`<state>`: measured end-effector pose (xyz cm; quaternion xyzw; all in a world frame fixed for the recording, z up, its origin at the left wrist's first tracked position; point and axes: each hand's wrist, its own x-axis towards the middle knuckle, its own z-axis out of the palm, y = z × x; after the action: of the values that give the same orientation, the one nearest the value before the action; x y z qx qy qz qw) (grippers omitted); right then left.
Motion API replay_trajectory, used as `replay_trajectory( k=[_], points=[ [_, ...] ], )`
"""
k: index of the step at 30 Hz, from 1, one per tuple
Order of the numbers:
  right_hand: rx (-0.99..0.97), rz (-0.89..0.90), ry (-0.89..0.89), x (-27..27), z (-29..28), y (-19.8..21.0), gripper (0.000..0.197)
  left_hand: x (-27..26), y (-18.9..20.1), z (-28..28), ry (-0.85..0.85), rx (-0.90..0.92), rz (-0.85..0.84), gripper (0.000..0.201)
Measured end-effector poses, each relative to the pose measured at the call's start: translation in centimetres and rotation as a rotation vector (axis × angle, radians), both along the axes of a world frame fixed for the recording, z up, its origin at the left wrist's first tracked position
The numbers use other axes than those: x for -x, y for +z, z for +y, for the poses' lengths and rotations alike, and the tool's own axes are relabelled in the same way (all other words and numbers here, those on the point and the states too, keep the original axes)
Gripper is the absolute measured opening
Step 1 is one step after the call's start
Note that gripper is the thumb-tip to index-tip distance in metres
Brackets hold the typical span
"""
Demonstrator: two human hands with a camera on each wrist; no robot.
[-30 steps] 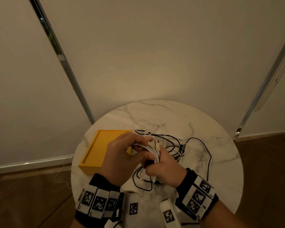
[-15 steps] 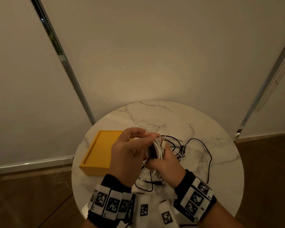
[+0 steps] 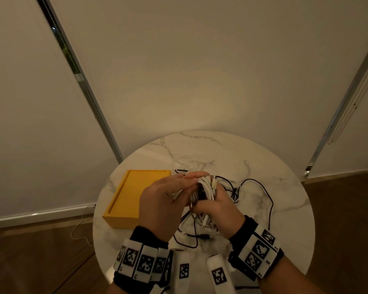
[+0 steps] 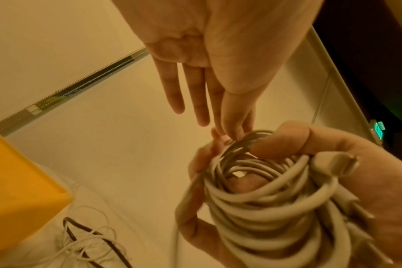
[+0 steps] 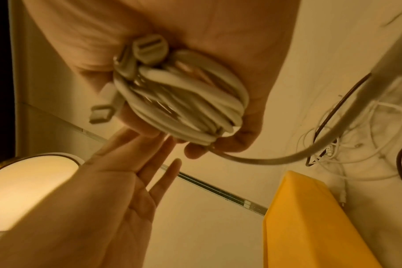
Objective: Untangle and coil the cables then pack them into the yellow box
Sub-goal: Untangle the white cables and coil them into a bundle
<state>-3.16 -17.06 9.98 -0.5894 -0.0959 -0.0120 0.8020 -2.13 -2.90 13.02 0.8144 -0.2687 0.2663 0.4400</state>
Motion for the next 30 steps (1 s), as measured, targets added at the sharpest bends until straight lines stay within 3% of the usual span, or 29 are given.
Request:
replay_trajectory(
  k=[6, 11, 15, 17, 20, 23, 27, 30],
  points=[
    [-0.357, 0.084, -0.034, -0.3, -1.5, 0.7, 0.064, -1.1, -2.5, 1.3, -0.016, -0.205, -0.024, 0.022],
    [-0.623, 0.133, -0.127, -0.3, -2.4, 1.2, 0.058, -1.2, -1.5, 0.4, -0.224, -0.642, -0.360, 0.036],
    [-0.732, 0.156, -0.156, -0.3, -2.3, 1.7, 0.041, -1.9, -0.6, 0.4, -0.234, -0.739, -0.495, 0.024],
    [-0.789, 0.157, -0.147, -0.3, -2.3, 2.0, 0.041, -2.4, -0.8, 0.5, -0.253, -0.745, -0.526, 0.014],
    [-0.811, 0.162, -0.144, -0.5, -2.2, 1.9, 0.035, -2.8, -1.4, 0.2, -0.301, -0.643, -0.485, 0.012],
    [-0.765, 0.200, -0.147, -0.3, -2.4, 1.3, 0.025, -2.3, -1.8, -0.1, -0.297, -0.410, -0.271, 0.015],
    [-0.708, 0.230, -0.191, -0.6, -2.8, 0.7, 0.041, -0.8, -1.7, -1.0, -0.230, 0.041, 0.030, 0.004],
    [-0.714, 0.186, -0.192, -0.9, -2.9, 0.2, 0.047, 0.1, -1.1, -2.5, -0.176, 0.147, 0.138, 0.024]
  ],
)
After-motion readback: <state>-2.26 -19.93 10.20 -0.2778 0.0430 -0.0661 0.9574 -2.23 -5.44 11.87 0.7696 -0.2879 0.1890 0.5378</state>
